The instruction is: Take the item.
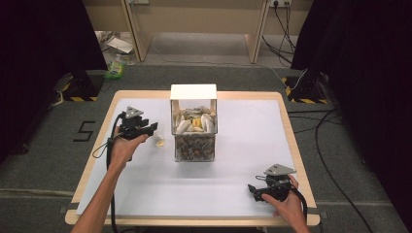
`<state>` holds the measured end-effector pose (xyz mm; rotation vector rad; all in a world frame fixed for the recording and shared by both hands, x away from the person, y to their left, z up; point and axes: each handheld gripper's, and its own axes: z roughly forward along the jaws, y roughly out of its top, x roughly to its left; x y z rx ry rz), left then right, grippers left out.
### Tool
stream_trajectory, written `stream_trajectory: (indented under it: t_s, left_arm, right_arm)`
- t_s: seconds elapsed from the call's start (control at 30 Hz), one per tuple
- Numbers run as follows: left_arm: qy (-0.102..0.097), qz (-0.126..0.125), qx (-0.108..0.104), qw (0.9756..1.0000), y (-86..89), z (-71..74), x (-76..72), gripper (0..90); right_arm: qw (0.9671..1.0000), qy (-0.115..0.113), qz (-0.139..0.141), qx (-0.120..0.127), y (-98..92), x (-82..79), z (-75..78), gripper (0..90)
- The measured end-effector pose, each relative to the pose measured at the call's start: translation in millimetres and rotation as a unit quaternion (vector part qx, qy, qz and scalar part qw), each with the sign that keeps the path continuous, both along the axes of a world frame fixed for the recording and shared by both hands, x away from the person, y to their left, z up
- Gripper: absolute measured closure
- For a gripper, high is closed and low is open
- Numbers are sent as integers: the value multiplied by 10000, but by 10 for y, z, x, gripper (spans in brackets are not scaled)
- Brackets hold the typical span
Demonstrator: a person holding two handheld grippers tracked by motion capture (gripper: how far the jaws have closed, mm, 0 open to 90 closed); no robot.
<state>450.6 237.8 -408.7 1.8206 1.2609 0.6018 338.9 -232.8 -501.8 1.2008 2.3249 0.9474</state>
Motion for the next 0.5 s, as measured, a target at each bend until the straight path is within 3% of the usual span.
stream_trajectory:
  t_s: [0.23,0.5]
  left_arm:
    - [47,-11,-48,10000,26,79,-57,387]
    - [60,-123,-141,9998,31,121,-123,281]
  right_arm:
    - [10000,4,-4,4,3,-2,0,18]
    - [10000,13,-16,9,3,-4,0,18]
